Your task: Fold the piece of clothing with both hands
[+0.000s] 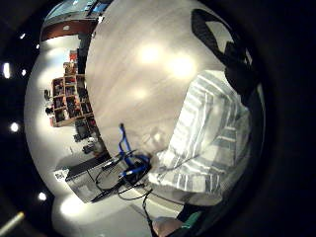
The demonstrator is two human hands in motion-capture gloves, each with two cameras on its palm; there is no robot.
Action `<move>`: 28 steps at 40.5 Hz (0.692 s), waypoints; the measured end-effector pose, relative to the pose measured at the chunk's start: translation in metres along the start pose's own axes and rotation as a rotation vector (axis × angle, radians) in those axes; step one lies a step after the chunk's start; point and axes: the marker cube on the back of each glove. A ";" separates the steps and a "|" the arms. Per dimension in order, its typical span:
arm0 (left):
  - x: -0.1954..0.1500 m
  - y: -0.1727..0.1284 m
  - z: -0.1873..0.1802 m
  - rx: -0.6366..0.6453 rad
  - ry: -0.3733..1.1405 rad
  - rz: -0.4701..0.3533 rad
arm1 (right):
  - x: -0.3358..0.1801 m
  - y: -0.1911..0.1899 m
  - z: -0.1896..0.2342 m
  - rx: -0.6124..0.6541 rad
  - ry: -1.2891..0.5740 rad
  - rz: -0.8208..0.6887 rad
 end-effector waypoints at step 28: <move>-0.080 0.069 -0.071 0.360 0.504 -0.057 | 0.042 0.087 -0.042 0.140 0.099 0.146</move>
